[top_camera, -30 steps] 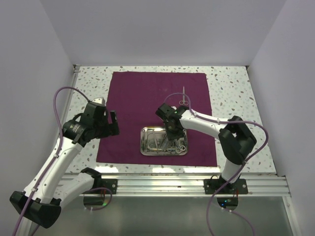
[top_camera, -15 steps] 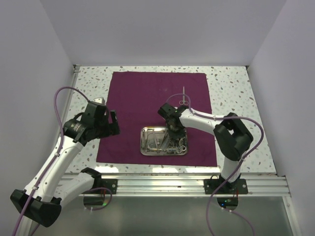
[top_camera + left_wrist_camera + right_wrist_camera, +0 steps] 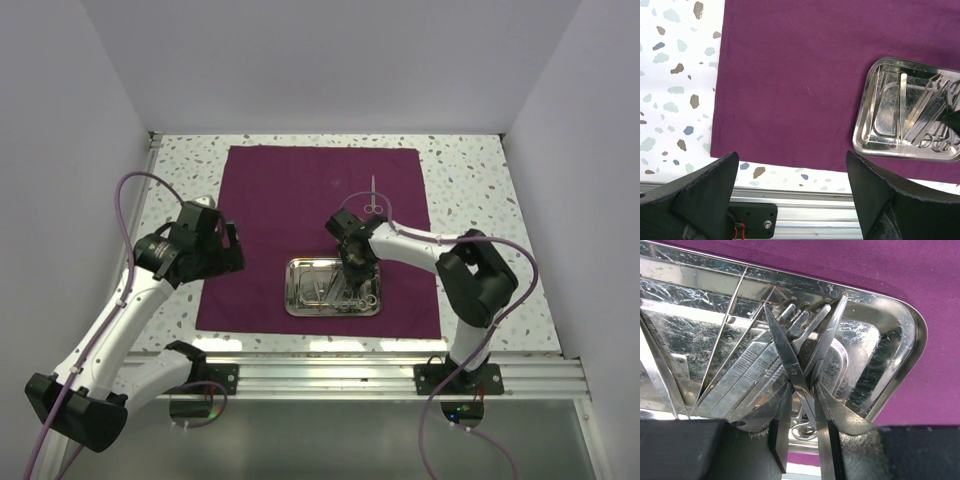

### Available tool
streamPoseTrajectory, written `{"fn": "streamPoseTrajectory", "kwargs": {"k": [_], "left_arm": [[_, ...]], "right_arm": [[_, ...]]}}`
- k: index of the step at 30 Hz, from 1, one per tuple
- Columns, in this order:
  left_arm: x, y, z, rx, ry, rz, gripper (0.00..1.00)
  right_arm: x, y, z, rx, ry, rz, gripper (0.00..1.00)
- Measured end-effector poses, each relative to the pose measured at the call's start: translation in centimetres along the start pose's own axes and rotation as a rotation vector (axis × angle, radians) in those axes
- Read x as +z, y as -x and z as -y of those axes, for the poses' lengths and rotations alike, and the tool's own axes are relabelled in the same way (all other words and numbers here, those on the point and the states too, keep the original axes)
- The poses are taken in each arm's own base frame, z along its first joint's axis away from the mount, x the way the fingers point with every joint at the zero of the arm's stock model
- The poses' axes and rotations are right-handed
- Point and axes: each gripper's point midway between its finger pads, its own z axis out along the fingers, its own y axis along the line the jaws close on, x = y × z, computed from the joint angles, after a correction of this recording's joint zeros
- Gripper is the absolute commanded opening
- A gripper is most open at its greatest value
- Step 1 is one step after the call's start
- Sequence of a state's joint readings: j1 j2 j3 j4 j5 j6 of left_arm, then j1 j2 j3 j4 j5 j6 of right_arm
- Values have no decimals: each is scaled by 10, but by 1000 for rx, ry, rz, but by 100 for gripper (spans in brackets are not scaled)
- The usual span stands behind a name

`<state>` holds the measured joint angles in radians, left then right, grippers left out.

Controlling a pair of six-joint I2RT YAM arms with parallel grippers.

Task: Open and lay out the surgical kit
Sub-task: Pick up the medical item from the container, then place the medical item in the surgical kit.

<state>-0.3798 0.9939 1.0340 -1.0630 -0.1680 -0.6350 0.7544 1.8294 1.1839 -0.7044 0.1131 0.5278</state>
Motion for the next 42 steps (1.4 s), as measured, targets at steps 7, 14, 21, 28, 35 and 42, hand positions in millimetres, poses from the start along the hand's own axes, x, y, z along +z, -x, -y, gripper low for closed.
{"fn": "streamPoseTrajectory", "kwargs": {"k": [7, 14, 21, 28, 35, 42], "left_arm": [[-1, 3, 2, 0, 0, 1, 91], [-1, 4, 2, 0, -1, 1, 91], [-2, 5, 3, -2, -7, 9, 91], [-7, 5, 2, -6, -20, 28, 91], [-8, 3, 1, -5, -21, 31, 91], [-9, 2, -4, 3, -3, 31, 91]], "right_arm": [[1, -1, 1, 16, 23, 23, 0], [-3, 1, 2, 17, 15, 22, 0], [-38, 23, 4, -2, -45, 25, 0], [-103, 87, -5, 28, -11, 184, 0], [-88, 117, 30, 100, -66, 154, 0], [-56, 163, 56, 167, -99, 139, 0]]}}
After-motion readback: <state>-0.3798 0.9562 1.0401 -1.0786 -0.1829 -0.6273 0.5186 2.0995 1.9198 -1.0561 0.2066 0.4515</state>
